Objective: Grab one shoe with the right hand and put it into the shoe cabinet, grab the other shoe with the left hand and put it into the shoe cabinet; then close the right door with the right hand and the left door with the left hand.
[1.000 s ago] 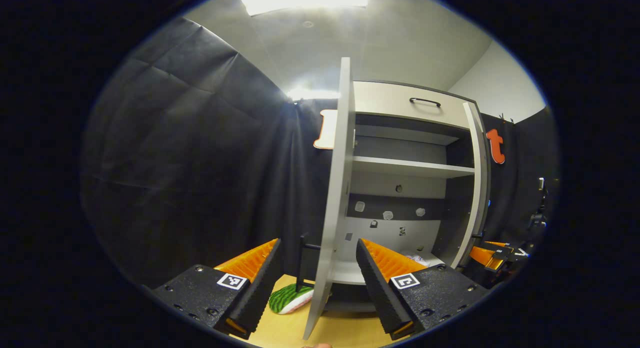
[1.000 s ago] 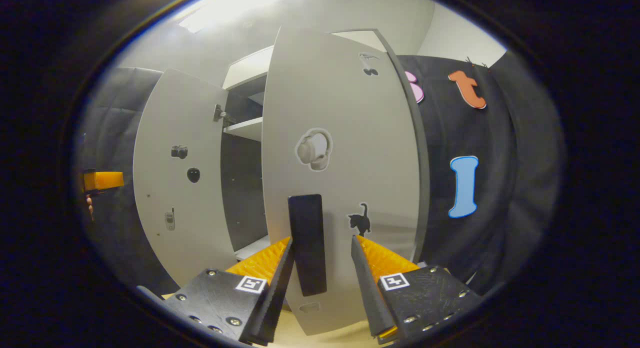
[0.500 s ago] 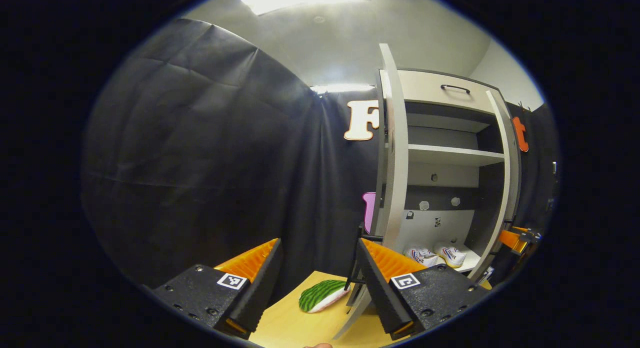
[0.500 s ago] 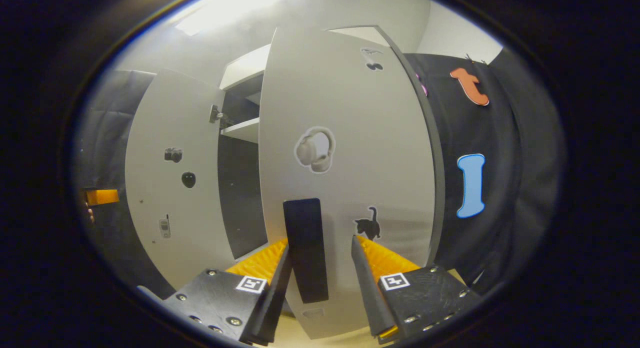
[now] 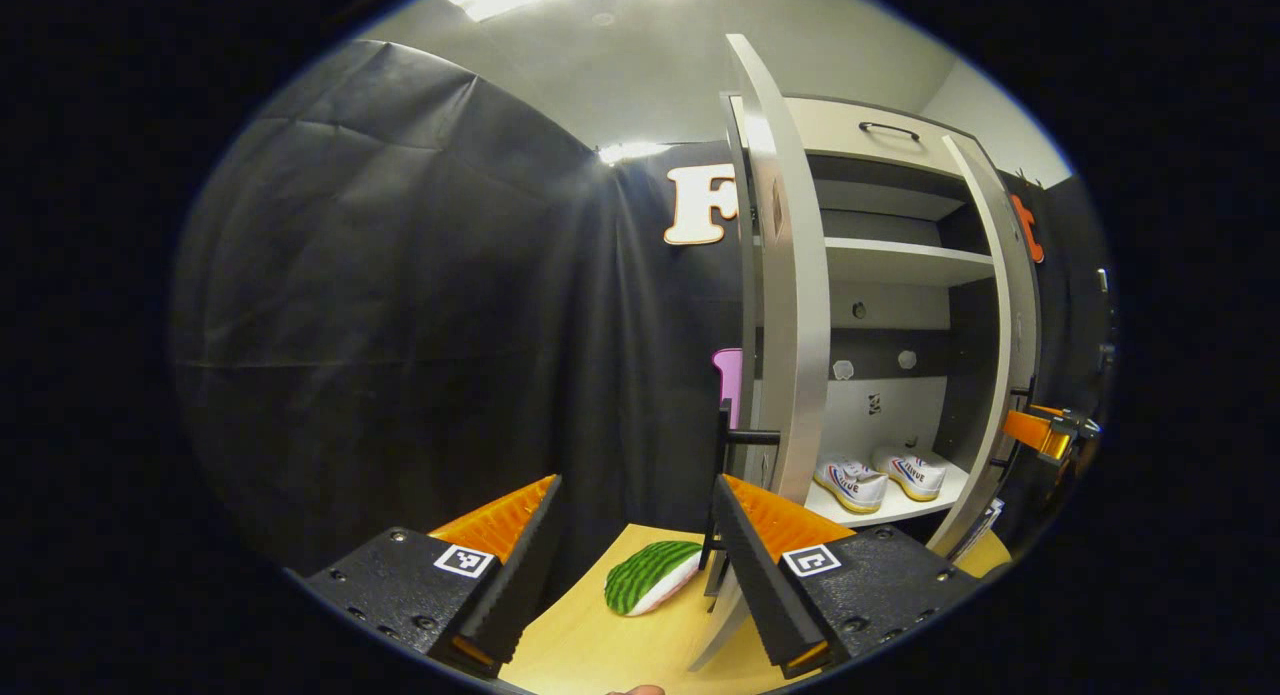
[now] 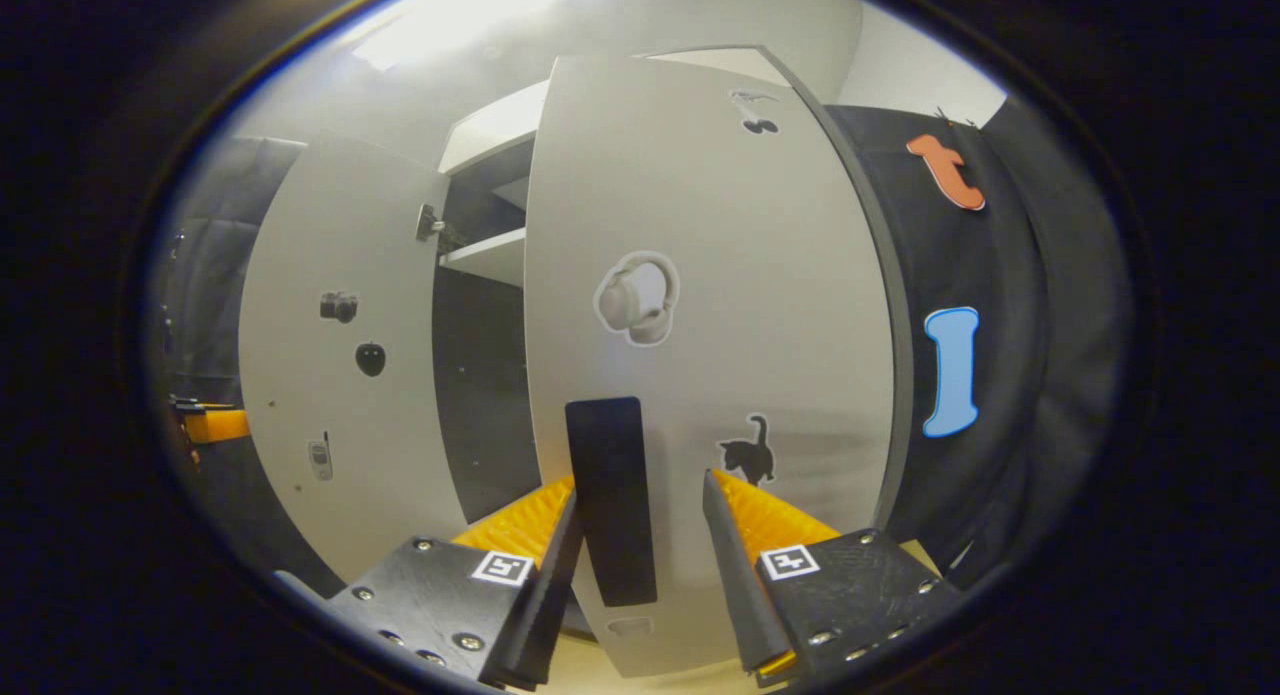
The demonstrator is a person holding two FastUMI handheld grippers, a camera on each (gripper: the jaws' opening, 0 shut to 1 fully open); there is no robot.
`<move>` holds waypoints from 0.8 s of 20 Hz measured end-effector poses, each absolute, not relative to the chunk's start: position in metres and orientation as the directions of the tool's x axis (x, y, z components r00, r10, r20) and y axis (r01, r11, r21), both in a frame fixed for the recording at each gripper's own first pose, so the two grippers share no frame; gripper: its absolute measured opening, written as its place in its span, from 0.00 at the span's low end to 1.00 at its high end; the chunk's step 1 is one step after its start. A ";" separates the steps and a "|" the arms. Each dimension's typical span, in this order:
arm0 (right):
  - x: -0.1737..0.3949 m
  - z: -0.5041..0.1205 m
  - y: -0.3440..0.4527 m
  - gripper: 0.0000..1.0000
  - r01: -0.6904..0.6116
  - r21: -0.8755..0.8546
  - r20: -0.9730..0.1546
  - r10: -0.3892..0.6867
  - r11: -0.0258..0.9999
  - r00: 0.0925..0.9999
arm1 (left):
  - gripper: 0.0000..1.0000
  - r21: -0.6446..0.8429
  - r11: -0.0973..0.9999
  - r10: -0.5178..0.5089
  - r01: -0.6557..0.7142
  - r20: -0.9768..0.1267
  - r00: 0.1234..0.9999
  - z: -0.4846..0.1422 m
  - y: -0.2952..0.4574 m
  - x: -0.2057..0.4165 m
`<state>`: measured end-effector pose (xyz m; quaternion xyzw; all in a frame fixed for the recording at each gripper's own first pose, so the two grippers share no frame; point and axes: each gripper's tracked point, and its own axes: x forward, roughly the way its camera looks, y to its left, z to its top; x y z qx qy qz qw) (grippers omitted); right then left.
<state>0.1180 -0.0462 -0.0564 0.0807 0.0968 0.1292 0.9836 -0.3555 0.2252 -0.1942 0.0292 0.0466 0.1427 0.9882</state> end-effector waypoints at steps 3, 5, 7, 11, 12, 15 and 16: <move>0.122 -0.057 -0.043 0.63 -0.238 0.191 -0.167 0.270 0.952 0.948 | 0.87 0.047 0.964 0.265 -0.262 -0.096 0.959 -0.199 0.226 -0.350; 0.124 -0.058 -0.041 0.68 -0.236 0.193 -0.165 0.269 0.952 0.949 | 0.88 0.023 0.968 0.250 -0.249 -0.102 0.963 -0.203 0.226 -0.347; 0.128 -0.059 -0.039 0.68 -0.234 0.191 -0.164 0.266 0.953 0.950 | 0.88 0.006 0.972 0.235 -0.235 -0.107 0.966 -0.206 0.224 -0.348; 0.137 -0.060 -0.033 0.68 -0.227 0.171 -0.160 0.254 0.959 0.954 | 0.87 0.000 0.978 0.207 -0.208 -0.092 0.974 -0.204 0.222 -0.348; 0.139 -0.061 -0.031 0.68 -0.224 0.168 -0.161 0.251 0.960 0.955 | 0.86 -0.001 0.979 0.205 -0.206 -0.090 0.975 -0.205 0.222 -0.347; 0.146 -0.064 -0.028 0.68 -0.218 0.177 -0.165 0.248 0.960 0.955 | 0.85 0.007 0.981 0.196 -0.196 -0.093 0.976 -0.205 0.220 -0.349; 0.149 -0.066 -0.025 0.68 -0.216 0.183 -0.166 0.246 0.959 0.955 | 0.85 0.012 0.983 0.184 -0.184 -0.095 0.978 -0.205 0.218 -0.348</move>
